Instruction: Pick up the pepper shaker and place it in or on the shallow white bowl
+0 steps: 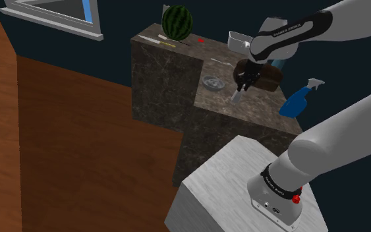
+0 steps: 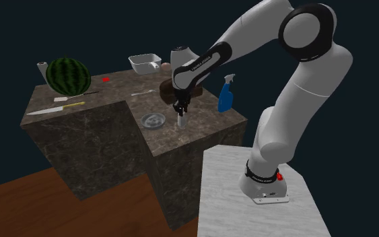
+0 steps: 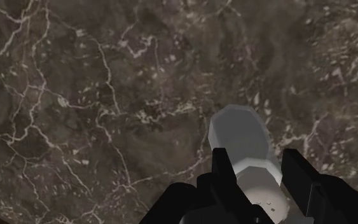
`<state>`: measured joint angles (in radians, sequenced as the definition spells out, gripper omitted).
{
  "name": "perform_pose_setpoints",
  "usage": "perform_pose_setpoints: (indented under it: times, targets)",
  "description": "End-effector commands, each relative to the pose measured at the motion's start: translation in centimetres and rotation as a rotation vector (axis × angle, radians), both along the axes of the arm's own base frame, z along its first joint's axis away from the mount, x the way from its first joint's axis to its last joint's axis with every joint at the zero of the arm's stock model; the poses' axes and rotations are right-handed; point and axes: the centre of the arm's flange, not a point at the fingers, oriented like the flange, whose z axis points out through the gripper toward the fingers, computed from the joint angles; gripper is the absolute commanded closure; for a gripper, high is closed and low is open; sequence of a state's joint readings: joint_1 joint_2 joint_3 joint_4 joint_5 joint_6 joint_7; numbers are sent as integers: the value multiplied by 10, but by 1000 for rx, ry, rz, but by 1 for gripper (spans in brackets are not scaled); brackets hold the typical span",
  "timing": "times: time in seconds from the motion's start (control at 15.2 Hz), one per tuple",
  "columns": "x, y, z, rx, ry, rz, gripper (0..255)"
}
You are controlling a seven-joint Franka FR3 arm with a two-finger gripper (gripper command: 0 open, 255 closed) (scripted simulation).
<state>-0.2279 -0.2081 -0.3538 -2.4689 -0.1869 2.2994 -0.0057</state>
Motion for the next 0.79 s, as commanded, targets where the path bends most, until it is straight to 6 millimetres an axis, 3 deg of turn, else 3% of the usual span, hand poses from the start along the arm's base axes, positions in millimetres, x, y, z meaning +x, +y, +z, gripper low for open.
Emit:
perform_pose_setpoints:
  times: [0.0, 0.73]
  targets:
    - [1, 0, 10, 0, 0, 0, 255]
    - [1, 0, 68, 0, 0, 0, 255]
